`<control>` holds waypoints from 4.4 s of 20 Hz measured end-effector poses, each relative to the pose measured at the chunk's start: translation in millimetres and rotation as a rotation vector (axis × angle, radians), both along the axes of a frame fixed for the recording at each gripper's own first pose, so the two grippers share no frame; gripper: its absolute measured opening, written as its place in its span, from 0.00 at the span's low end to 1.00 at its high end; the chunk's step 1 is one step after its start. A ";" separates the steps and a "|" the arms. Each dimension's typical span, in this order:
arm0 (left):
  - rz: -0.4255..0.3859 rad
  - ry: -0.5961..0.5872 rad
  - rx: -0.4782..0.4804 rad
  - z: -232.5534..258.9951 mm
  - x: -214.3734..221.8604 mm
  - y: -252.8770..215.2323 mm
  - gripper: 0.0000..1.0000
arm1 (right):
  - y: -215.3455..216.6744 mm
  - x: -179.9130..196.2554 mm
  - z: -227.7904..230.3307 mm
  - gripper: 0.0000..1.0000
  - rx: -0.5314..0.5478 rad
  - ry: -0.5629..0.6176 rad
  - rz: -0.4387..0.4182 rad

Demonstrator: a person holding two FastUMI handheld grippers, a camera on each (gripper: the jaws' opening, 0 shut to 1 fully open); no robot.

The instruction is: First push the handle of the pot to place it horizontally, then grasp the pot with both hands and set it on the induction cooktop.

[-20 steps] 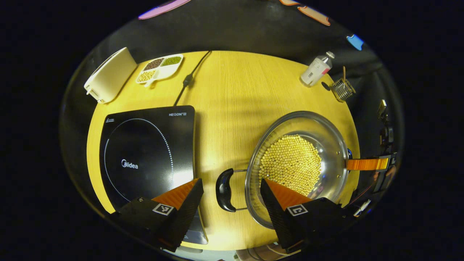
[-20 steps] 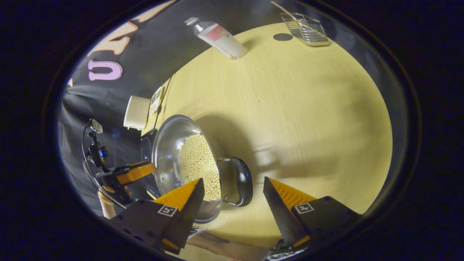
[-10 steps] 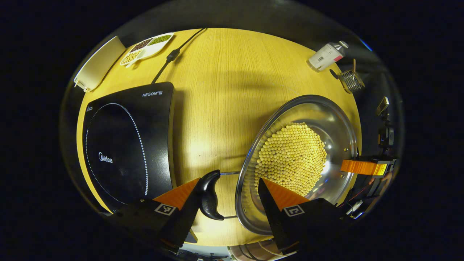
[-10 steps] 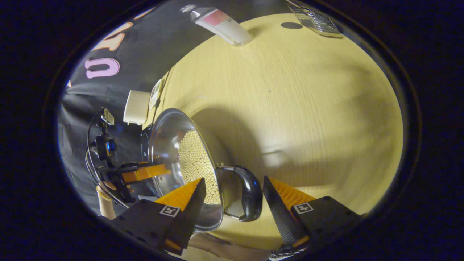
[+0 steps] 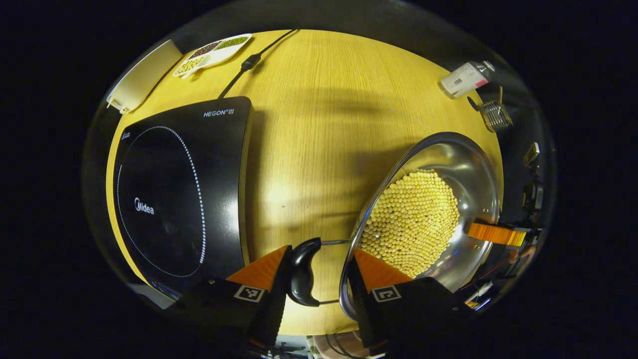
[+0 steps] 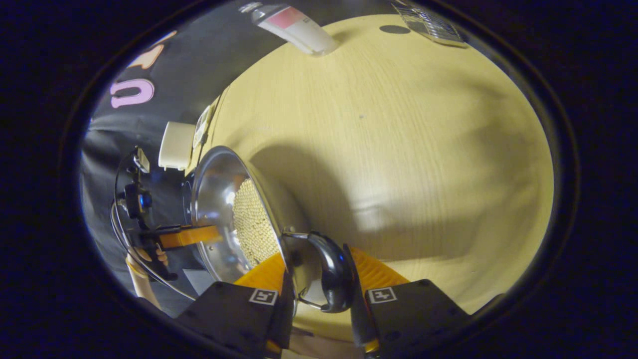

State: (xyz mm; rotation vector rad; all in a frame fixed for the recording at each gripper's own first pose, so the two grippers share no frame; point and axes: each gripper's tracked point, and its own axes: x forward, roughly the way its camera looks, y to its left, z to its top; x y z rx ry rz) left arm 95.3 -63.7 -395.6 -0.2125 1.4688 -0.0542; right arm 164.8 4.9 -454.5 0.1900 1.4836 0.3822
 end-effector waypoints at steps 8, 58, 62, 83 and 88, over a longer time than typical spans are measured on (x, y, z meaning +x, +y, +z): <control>-0.029 -0.002 -0.024 -2.5 3.9 -2.1 0.61 | 4.6 -5.5 0.1 0.45 -0.002 -0.010 -0.034; -0.166 -0.267 0.033 -5.2 20.4 0.8 0.60 | -8.0 -22.3 37.4 0.51 -0.002 -0.206 -0.119; -0.166 -0.297 0.037 -3.4 22.6 1.8 0.60 | -7.1 -18.5 36.7 0.45 -0.005 -0.212 -0.127; -0.174 -0.352 0.051 0.5 26.3 -0.1 0.60 | -17.0 -11.6 36.9 0.45 0.002 -0.202 -0.137; -0.166 -0.360 0.044 -1.1 27.7 -1.0 0.61 | -17.0 -10.6 36.5 0.51 0.007 -0.203 -0.136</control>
